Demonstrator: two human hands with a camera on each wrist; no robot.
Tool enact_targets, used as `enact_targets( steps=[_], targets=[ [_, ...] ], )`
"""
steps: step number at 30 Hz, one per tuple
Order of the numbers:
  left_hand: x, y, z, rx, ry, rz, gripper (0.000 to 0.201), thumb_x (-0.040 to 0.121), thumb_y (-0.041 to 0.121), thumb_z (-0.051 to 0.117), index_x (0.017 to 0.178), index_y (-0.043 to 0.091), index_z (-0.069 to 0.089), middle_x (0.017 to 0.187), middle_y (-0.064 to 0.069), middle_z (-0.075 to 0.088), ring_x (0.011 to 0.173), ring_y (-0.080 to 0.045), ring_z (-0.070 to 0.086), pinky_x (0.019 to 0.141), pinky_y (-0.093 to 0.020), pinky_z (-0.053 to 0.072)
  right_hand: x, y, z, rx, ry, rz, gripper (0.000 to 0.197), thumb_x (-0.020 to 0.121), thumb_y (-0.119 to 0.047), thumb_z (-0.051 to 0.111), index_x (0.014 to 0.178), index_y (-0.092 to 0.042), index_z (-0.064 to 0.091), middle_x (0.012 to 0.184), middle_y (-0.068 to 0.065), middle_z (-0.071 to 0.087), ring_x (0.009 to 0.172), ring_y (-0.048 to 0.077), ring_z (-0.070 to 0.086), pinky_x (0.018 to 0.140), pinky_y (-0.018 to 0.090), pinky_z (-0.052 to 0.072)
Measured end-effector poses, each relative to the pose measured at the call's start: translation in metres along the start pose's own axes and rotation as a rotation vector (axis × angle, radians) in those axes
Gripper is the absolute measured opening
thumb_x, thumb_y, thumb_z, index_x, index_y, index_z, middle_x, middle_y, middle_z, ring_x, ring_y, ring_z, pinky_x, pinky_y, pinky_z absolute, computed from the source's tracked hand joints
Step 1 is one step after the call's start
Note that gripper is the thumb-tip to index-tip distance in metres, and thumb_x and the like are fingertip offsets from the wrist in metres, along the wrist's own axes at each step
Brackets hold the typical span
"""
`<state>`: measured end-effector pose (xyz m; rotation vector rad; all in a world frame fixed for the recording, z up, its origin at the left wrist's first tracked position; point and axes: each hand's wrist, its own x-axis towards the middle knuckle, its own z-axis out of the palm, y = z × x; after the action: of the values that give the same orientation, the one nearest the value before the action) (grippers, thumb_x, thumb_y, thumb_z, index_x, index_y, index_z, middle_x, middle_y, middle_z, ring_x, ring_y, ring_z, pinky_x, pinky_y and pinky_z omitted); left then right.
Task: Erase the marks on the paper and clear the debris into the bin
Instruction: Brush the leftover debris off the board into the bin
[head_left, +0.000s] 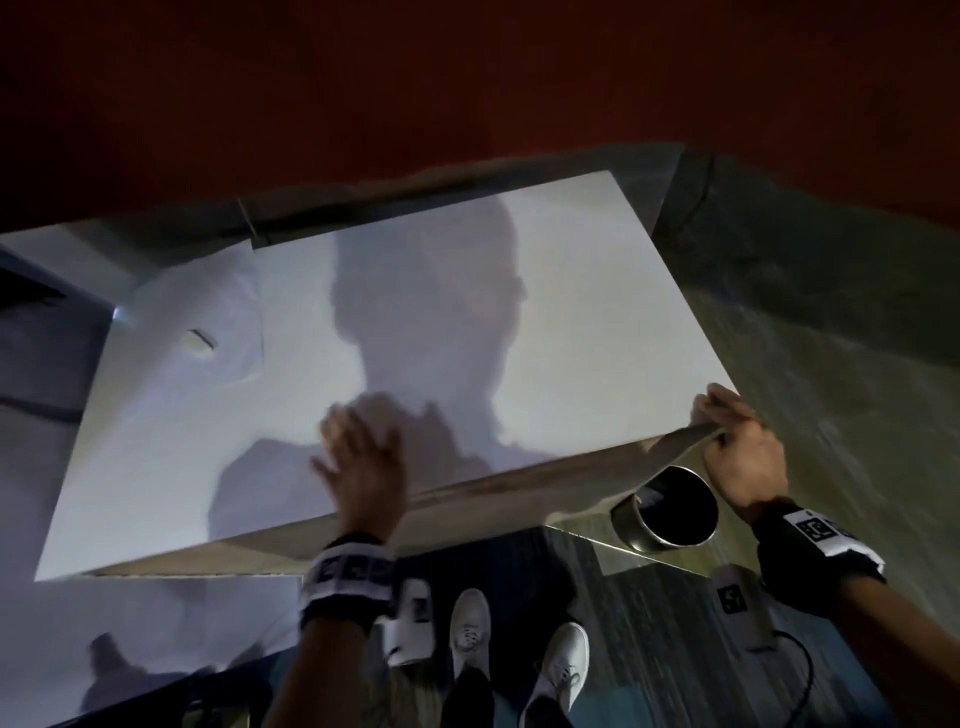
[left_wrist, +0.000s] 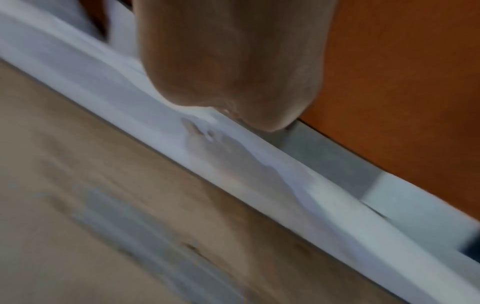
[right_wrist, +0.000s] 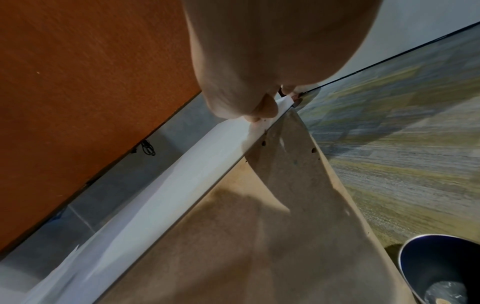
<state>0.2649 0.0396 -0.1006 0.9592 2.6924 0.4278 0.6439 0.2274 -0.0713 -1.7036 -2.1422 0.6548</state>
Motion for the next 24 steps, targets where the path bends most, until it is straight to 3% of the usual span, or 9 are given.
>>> enact_targets(
  steps=[4,7,10,11,13,14,17,21,24],
  targets=[
    [-0.006,-0.041,-0.022,-0.108,-0.039,-0.263,0.074,0.109,0.049,0.027,0.162,0.001,0.008,0.170,-0.020,-0.004,0.158,-0.037,-0.007,0.123,-0.063,-0.003,-0.001,-0.010,-0.001,-0.018,-0.028,0.050,0.051,0.078,0.002,0.057,0.126,-0.013,0.063,0.149,-0.003,0.045,0.126,0.030,0.053,0.106,0.043,0.041],
    [-0.028,0.036,0.024,-0.036,-0.037,0.014,0.084,0.102,0.054,0.020,0.158,-0.009,0.018,0.166,-0.032,0.012,0.154,-0.048,0.012,0.121,-0.067,0.011,-0.002,-0.014,-0.001,-0.038,-0.059,0.090,0.054,0.079,0.000,0.058,0.131,-0.015,0.059,0.151,-0.003,0.042,0.127,0.032,0.051,0.106,0.046,0.041],
    [-0.061,0.158,0.081,-0.035,-0.238,0.266,0.077,0.104,0.051,0.029,0.149,-0.010,0.040,0.159,-0.030,0.033,0.148,-0.046,0.034,0.120,-0.058,0.014,-0.003,-0.016,-0.002,-0.056,-0.080,0.095,0.052,0.080,-0.001,0.057,0.129,-0.017,0.060,0.151,-0.002,0.043,0.126,0.032,0.051,0.104,0.045,0.043],
    [-0.074,0.195,0.090,-0.024,-0.282,0.344,0.077,0.107,0.053,0.021,0.150,-0.008,0.039,0.163,-0.027,0.025,0.151,-0.042,0.028,0.122,-0.056,0.006,-0.002,-0.015,-0.003,-0.058,-0.073,0.072,0.049,0.079,0.000,0.058,0.125,-0.018,0.063,0.149,0.000,0.045,0.125,0.032,0.052,0.103,0.044,0.043],
    [-0.086,0.255,0.089,-0.008,-0.383,0.471,0.091,0.099,0.062,-0.008,0.160,-0.001,0.016,0.164,-0.017,-0.019,0.158,-0.029,-0.010,0.121,-0.054,-0.020,-0.001,-0.011,-0.005,-0.050,-0.051,0.010,0.047,0.077,0.001,0.058,0.118,-0.018,0.067,0.147,0.000,0.048,0.125,0.031,0.053,0.102,0.041,0.042],
    [-0.087,0.270,0.084,0.014,-0.481,0.494,0.090,0.097,0.064,-0.009,0.162,0.003,0.004,0.159,-0.010,-0.034,0.155,-0.023,-0.024,0.119,-0.052,-0.026,0.000,-0.008,-0.007,-0.040,-0.051,-0.003,0.048,0.077,0.002,0.058,0.119,-0.017,0.068,0.146,-0.001,0.049,0.126,0.030,0.052,0.103,0.040,0.042],
    [-0.068,0.260,0.071,-0.073,-0.431,0.482,0.079,0.105,0.060,0.007,0.163,0.009,-0.006,0.166,-0.006,-0.028,0.154,-0.021,-0.028,0.123,-0.050,-0.019,-0.001,0.002,-0.015,0.039,-0.054,0.015,0.056,0.076,0.004,0.053,0.125,-0.019,0.066,0.145,-0.006,0.049,0.131,0.023,0.049,0.110,0.036,0.037],
    [-0.031,0.199,0.056,-0.104,-0.209,0.192,0.104,0.086,0.069,-0.007,0.159,-0.004,-0.002,0.169,-0.023,-0.004,0.158,-0.037,-0.004,0.125,-0.058,-0.002,-0.010,0.018,-0.023,0.096,0.020,0.054,0.060,0.077,0.008,0.048,0.130,-0.017,0.062,0.147,-0.001,0.048,0.133,0.021,0.047,0.112,0.035,0.035],
    [-0.034,0.221,0.069,0.045,-0.288,0.198,0.099,0.085,0.065,-0.014,0.156,-0.005,-0.014,0.167,-0.025,-0.015,0.156,-0.038,-0.015,0.124,-0.060,-0.009,-0.016,0.031,-0.020,0.084,0.042,0.087,0.061,0.075,0.010,0.047,0.130,-0.012,0.060,0.148,0.003,0.046,0.132,0.024,0.047,0.112,0.033,0.036]
  ],
)
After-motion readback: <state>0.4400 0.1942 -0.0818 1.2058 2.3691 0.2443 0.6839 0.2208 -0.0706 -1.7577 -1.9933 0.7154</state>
